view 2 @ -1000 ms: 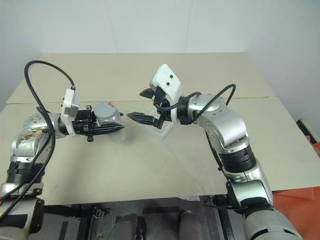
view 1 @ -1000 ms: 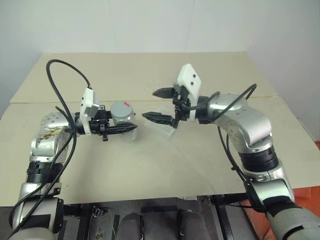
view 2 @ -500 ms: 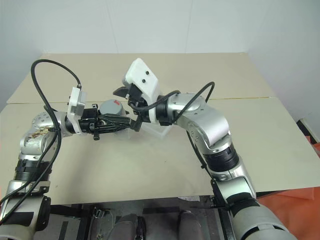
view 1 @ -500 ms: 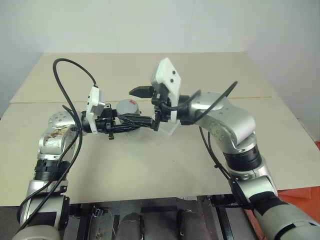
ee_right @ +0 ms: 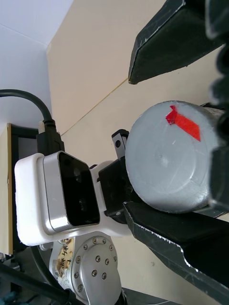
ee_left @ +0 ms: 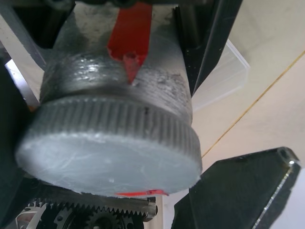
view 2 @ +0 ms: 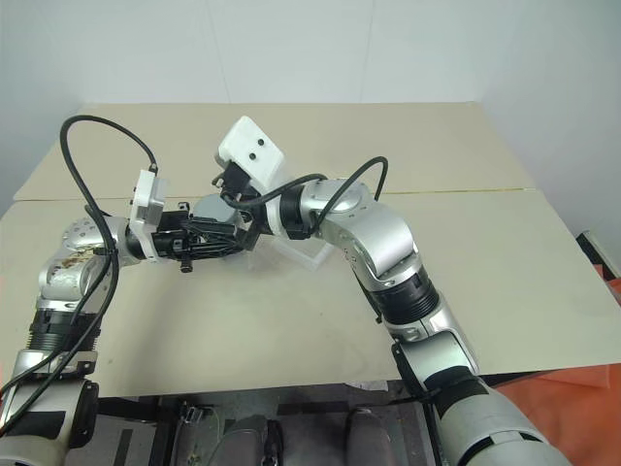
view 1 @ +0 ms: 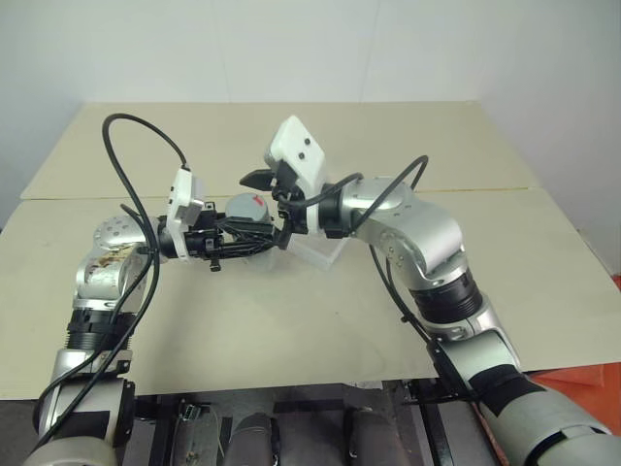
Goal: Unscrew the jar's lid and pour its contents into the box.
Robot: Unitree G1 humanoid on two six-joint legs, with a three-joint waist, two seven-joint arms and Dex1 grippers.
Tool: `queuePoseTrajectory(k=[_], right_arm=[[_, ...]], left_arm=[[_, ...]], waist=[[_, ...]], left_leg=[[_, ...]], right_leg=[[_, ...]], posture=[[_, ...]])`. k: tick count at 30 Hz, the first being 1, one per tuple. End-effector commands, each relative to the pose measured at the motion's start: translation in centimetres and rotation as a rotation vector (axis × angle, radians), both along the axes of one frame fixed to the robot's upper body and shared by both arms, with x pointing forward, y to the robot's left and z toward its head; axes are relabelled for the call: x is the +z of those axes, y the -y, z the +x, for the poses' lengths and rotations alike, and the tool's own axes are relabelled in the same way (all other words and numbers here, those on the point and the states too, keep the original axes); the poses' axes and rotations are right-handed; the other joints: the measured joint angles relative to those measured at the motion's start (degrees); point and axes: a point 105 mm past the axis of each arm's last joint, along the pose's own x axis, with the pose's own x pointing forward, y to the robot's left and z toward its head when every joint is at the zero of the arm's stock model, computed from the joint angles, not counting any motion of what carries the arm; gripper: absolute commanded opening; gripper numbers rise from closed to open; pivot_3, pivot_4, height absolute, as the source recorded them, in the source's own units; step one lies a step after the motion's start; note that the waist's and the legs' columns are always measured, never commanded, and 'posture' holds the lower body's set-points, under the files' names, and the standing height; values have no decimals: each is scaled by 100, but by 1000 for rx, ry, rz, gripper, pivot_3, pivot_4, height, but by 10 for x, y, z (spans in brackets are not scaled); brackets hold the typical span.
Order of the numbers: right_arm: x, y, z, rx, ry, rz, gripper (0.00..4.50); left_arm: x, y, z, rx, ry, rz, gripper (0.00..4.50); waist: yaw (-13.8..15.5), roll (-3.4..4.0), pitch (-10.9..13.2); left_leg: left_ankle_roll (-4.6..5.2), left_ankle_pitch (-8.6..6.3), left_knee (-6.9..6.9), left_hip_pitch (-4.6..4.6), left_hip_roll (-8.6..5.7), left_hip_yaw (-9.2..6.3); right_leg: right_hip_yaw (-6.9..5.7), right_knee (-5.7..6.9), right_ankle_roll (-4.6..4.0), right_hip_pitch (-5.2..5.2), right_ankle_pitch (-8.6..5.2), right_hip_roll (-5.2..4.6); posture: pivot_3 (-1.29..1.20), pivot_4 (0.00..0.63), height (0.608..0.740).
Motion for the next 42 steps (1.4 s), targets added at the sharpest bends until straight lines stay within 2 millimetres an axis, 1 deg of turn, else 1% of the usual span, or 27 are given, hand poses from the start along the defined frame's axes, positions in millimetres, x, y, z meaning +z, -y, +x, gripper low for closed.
queuePoseTrajectory(k=[1,12,24,33,35,37,42], right_arm=[[13,13,5,-46,57,18,4476],[12,33,6,-79,65,18,4476],[12,47,10,-113,62,26,4476],[12,63,15,-153,61,19,4476],[13,66,12,-135,62,20,4476],[16,67,3,-82,59,27,4476],[21,60,-16,35,51,73,4476]], left_arm=[[12,-6,-3,-1,59,6,1941],[13,-7,-5,-3,58,11,1941],[12,-5,-8,-22,49,14,1941],[12,-6,-9,-26,45,18,1941],[12,-6,-9,-25,44,18,1941],[12,-6,-8,-24,42,16,1941],[10,-4,-6,-21,40,13,1941]], waist=[[-1,0,0],[2,0,0],[3,0,0],[19,0,0],[17,0,0],[9,0,0],[9,0,0]], left_leg=[[0,0,0,0,0,0],[0,0,0,0,0,0],[1,0,0,0,0,0],[1,-1,0,-1,0,0],[1,-1,-2,0,0,0],[1,-1,-1,0,0,0],[2,-1,-1,1,1,0]], right_leg=[[0,0,0,0,0,0],[0,0,0,0,0,0],[0,-1,0,0,0,0],[0,-2,0,0,0,0],[0,-2,0,0,0,0],[0,-3,0,0,0,0],[1,-2,0,0,0,0]], posture=[[0,150,740],[0,150,740],[0,150,740],[0,150,740],[0,150,740],[0,150,740],[0,150,740]])
